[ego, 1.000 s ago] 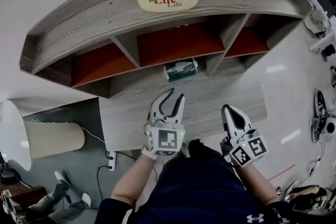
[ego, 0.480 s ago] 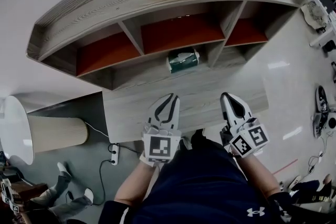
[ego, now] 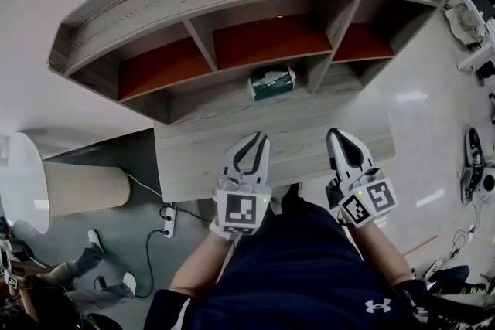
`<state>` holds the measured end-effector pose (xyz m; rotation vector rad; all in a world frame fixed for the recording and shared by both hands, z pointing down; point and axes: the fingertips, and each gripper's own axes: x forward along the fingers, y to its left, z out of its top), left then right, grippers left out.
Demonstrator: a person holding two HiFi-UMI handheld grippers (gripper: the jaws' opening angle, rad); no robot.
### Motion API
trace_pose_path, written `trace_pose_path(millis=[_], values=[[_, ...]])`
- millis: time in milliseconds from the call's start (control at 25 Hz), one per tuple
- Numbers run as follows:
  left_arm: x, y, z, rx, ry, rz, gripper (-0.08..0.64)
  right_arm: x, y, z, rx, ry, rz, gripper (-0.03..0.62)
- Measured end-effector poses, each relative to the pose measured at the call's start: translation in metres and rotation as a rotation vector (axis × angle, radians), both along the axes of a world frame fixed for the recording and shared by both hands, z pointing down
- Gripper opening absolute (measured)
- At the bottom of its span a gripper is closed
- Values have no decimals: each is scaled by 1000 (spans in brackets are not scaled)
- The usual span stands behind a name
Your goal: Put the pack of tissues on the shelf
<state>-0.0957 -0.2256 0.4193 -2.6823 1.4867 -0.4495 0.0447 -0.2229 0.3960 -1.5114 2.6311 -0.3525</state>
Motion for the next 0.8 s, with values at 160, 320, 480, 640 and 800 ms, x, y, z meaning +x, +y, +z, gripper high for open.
trace_pose_path(millis=[160,320,480,640,800], values=[[-1,3,-5,3,3,-3,52,1,0,-10,28,6,6,5],[-1,2,-17,44,26,-9,52,1,-2,-15,46,8,2,5],[0,4,-27,86,44,-11,52,0,1,-17,50,13,-4,3],[3,2,-27,77,58,-14,52,1,-1,-20,67,18,-7,5],[5,3,-26,75,38,-1,52,2,1,-19,68,19,-9,3]])
